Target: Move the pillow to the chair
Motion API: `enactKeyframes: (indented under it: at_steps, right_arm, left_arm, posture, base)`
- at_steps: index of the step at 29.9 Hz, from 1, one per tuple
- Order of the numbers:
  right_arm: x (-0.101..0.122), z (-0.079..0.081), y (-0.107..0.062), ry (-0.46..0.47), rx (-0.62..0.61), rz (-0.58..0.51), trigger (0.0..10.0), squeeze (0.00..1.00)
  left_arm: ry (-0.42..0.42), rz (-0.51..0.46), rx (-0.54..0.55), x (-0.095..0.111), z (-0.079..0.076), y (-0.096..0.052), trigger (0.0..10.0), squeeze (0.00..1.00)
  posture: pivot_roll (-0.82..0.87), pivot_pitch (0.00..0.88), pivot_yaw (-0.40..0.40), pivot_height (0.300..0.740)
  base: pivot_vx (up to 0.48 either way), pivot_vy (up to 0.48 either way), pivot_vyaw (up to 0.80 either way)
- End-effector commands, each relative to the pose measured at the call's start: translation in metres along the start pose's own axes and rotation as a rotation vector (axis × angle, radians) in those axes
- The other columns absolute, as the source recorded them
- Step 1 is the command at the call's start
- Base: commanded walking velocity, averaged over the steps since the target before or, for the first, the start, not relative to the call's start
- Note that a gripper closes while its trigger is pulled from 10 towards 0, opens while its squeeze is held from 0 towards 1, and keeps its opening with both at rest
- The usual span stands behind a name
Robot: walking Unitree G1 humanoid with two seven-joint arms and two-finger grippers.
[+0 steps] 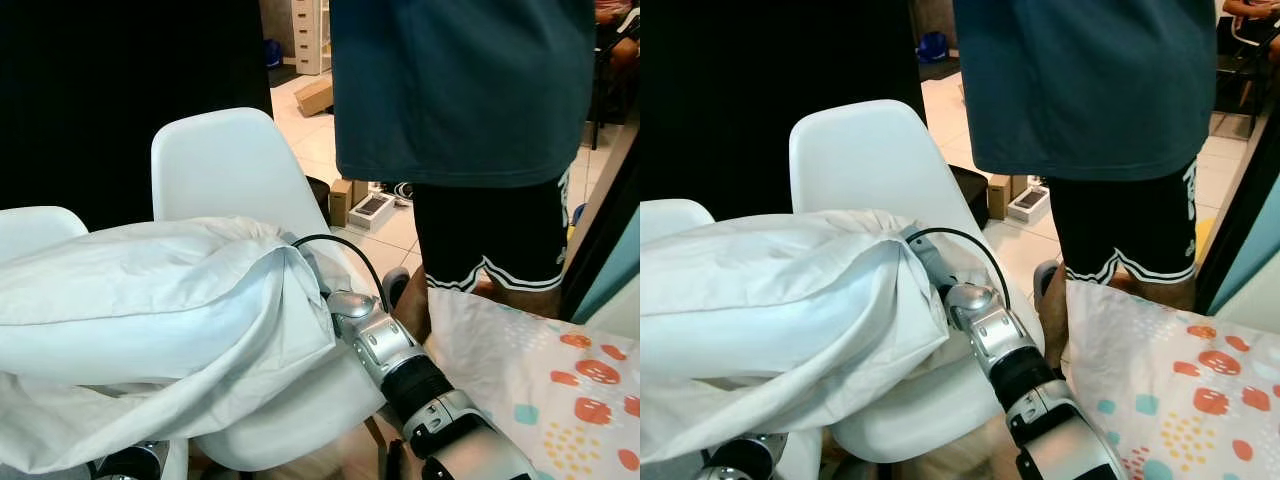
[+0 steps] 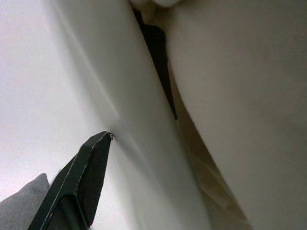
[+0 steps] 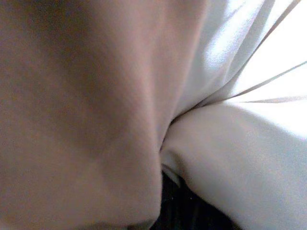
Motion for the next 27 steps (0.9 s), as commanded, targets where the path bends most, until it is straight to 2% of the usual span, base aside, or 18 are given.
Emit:
enactKeyframes:
  at_steps: [1,2,3,4,5,7,9,17,19,21,22,24,25,27]
  right_arm:
    - [-0.032,0.018,0.004,0.011,0.063,0.152,10.0,0.00]
    - [-0.035,0.018,0.003,0.019,0.066,0.173,10.0,0.00]
    - [-0.043,0.017,0.001,0.019,0.065,0.209,10.0,0.00]
    - [-0.043,0.017,0.001,0.019,0.065,0.209,10.0,0.00]
    - [-0.049,0.013,-0.001,0.021,0.050,0.240,10.0,0.00]
    - [-0.057,0.007,-0.005,0.019,0.022,0.277,10.0,0.00]
    - [-0.062,-0.002,-0.010,0.018,-0.007,0.298,10.0,0.00]
    - [-0.069,-0.012,-0.016,0.019,-0.038,0.323,10.0,0.00]
    - [-0.074,-0.014,-0.019,0.015,-0.041,0.341,10.0,0.00]
    - [-0.076,-0.014,-0.020,0.013,-0.044,0.346,10.0,0.00]
    - [-0.075,-0.016,-0.019,0.016,-0.064,0.336,10.0,0.67]
    - [-0.073,-0.018,-0.019,0.019,-0.079,0.327,10.0,0.67]
    - [-0.070,-0.020,-0.017,0.033,-0.101,0.304,10.0,1.00]
    - [-0.064,-0.024,-0.016,0.044,-0.132,0.273,10.0,1.00]
  left_arm:
    - [0.030,-0.040,-0.137,0.016,-0.035,0.002,10.0,0.00]
    - [0.037,-0.033,-0.168,0.015,-0.039,0.001,10.0,0.00]
    - [0.055,-0.013,-0.263,0.010,-0.053,-0.003,10.0,0.00]
    - [0.055,-0.013,-0.263,0.010,-0.053,-0.003,10.0,0.00]
    - [0.076,0.000,-0.355,0.007,-0.067,-0.008,10.0,0.00]
    - [0.107,0.015,-0.475,0.002,-0.084,-0.016,10.0,0.00]
    - [0.145,0.023,-0.536,-0.002,-0.092,-0.022,10.0,0.00]
    - [0.185,0.044,-0.563,-0.007,-0.095,-0.026,10.0,0.00]
    - [0.256,0.080,-0.551,-0.015,-0.092,-0.026,10.0,0.00]
    - [0.282,0.094,-0.536,-0.018,-0.089,-0.026,10.0,0.00]
    - [0.293,0.107,-0.511,-0.020,-0.086,-0.025,10.0,0.00]
    - [0.296,0.115,-0.496,-0.020,-0.084,-0.024,10.0,0.00]
    - [0.281,0.122,-0.491,-0.019,-0.083,-0.023,10.0,0.00]
    - [0.249,0.124,-0.515,-0.015,-0.089,-0.025,10.0,0.00]
  posture:
    - [-0.04,0.046,0.034,0.560]
    - [-0.04,0.046,0.034,0.560]
    - [-0.04,0.045,0.032,0.560]
    - [-0.04,0.045,0.032,0.560]
    - [-0.04,0.045,0.031,0.560]
    - [-0.04,0.045,0.031,0.560]
    - [-0.04,0.042,0.032,0.560]
    - [-0.04,0.039,0.035,0.560]
    - [-0.04,0.039,0.036,0.560]
    - [-0.04,0.039,0.036,0.560]
    - [-0.04,0.039,0.036,0.560]
    - [-0.04,0.039,0.036,0.560]
    - [-0.04,0.039,0.036,0.560]
    - [-0.03,0.044,0.035,0.560]
  base:
    - [0.000,0.000,0.00]
    - [0.000,0.000,0.00]
    - [0.000,0.000,0.00]
    - [0.000,0.000,0.00]
    - [0.000,0.000,0.00]
    - [0.000,0.000,0.00]
    - [0.000,0.000,0.00]
    - [0.000,0.000,0.00]
    - [0.000,0.000,0.00]
    - [0.000,0.000,0.00]
    - [0.000,0.000,0.00]
    - [0.000,0.000,0.00]
    - [0.000,0.000,0.00]
    - [0.000,0.000,0.00]
Point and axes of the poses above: a point about 5 cm out from each wrist's last joint towards the gripper, its own y axis pointing out of the wrist towards the gripper, its own x axis along the axis of the wrist's last joint, z = x × y, the point moved 4 cm from there along y, pointing out of the wrist towards the gripper, and after that the axes turned 15 degrees about -y, right-handed, at the moved point
